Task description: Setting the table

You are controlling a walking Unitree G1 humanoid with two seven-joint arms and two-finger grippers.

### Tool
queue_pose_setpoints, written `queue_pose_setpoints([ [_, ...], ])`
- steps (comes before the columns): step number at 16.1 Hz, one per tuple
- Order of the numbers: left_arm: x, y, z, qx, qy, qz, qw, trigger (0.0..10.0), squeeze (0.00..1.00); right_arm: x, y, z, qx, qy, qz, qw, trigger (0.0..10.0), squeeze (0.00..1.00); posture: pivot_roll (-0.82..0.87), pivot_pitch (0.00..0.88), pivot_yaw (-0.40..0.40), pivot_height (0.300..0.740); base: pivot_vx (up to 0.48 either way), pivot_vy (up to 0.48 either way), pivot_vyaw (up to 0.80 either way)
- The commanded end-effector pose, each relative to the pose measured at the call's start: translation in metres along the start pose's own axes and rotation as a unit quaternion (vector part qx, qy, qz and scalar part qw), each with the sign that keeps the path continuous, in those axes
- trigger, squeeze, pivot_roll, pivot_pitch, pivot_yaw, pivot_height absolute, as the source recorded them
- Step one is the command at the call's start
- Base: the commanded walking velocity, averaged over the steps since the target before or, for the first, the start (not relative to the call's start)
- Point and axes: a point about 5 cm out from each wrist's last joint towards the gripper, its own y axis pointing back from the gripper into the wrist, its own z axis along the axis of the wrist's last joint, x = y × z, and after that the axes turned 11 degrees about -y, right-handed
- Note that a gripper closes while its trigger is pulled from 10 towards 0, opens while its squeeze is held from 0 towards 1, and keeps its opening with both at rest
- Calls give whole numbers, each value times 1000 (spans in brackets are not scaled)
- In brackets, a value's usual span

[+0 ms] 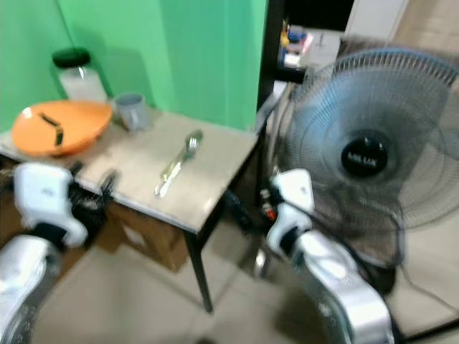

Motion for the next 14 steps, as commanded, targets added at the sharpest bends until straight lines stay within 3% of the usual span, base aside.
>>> queue_pose_setpoints([
  [1, 6, 2, 2, 0, -13, 7, 1000, 10000, 0, 6, -5, 4, -6, 2, 15, 1000, 10000, 349, 77, 0, 33, 740, 315, 0, 0],
  [2, 5, 2, 2, 1, -14, 6, 1000, 10000, 0, 7, -6, 4, -7, 0, 16, 1000, 10000, 0, 83, 0, 30, 740, 315, 0, 0],
  [10, 4, 0, 3, -2, -16, -6, 1000, 10000, 0, 5, -9, 4, -9, -17, 8, 1000, 10000, 0, 82, 0, 31, 740, 315, 0, 0],
  [14, -2, -4, 1, -5, -26, -40, 999, 10000, 0, 2, -9, 3, -5, -10, -11, 1000, 10000, 0, 70, 0, 42, 740, 315, 0, 0],
])
